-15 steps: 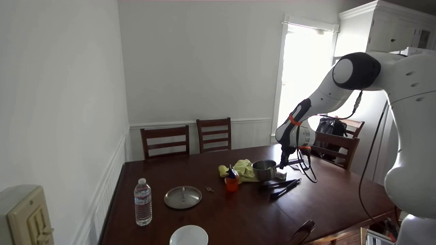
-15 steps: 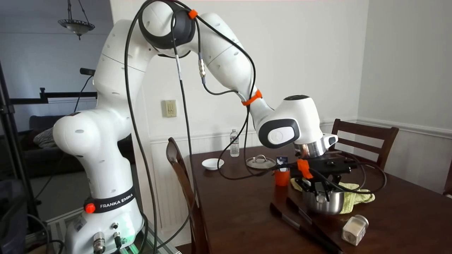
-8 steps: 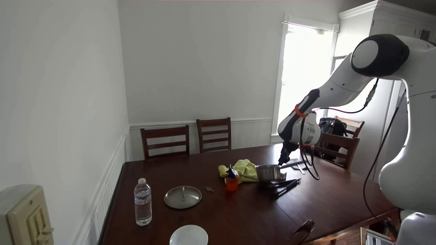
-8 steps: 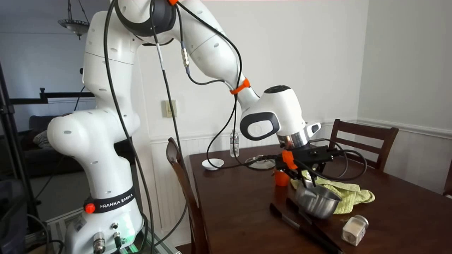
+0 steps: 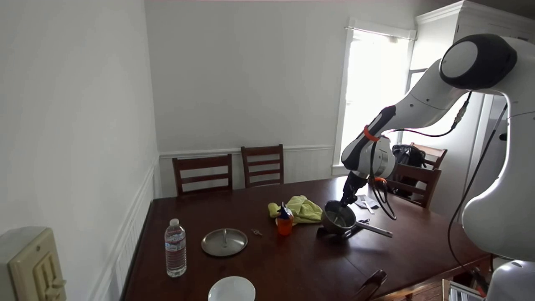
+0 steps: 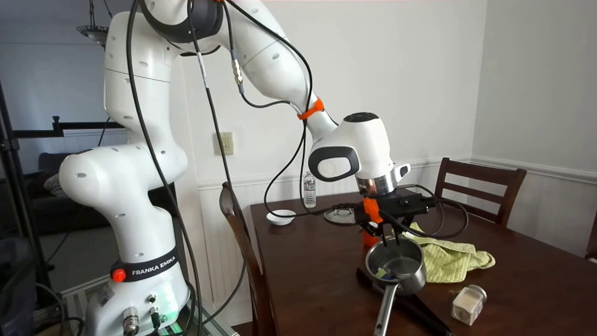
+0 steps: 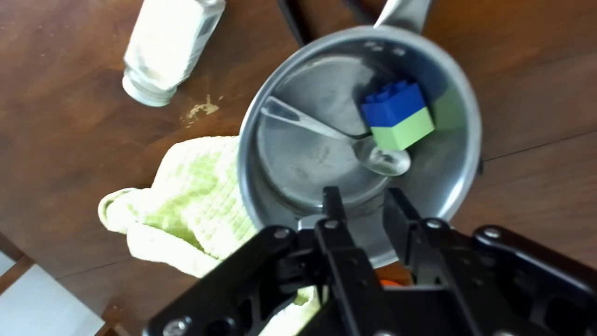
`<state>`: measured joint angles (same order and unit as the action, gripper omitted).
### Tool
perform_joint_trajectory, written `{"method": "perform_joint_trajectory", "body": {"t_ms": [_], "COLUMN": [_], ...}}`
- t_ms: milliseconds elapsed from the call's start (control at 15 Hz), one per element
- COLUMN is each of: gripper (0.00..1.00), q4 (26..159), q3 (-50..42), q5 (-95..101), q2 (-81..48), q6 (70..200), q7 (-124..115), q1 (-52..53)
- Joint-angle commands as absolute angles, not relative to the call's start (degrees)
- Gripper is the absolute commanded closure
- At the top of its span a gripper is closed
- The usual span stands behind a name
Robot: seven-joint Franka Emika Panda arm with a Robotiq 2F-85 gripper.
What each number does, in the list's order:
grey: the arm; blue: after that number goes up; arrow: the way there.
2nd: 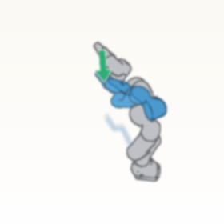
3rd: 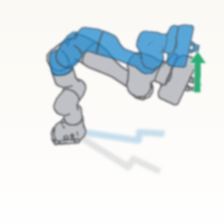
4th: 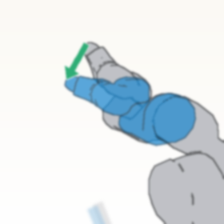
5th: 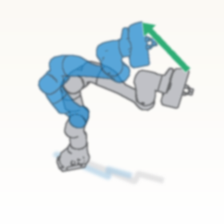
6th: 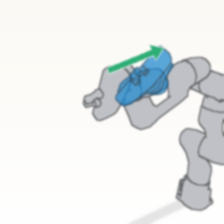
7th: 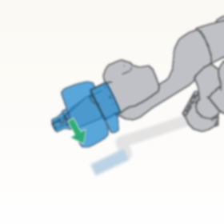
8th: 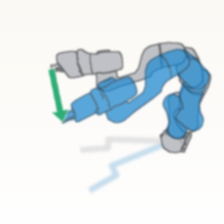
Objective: Pick up the silver pot and move it to the left of the table
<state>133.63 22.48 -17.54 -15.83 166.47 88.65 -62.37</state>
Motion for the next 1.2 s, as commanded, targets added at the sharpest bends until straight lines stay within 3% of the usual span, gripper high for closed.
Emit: {"method": "perform_joint_trajectory", "body": {"t_ms": [0, 333, 400, 667, 1133], "gripper": [0.39, 0.04, 0.01, 0.00, 0.00], "q4": [134.52, 136.59, 135.37, 127.68, 118.45], "q3": [13.77, 2.60, 0.21, -4.49, -2.60], "q5": [-14.02, -15.60, -14.94, -16.02, -15.85], "q2": [-13.43, -11.12, -11.94, -19.55, -28.02], "q6": [158.79, 161.60, 161.13, 160.66, 160.16], "q7": [85.56, 78.92, 76.23, 67.98, 55.52], "q1": [-55.43, -47.57, -46.45, -44.21, -42.62]}}
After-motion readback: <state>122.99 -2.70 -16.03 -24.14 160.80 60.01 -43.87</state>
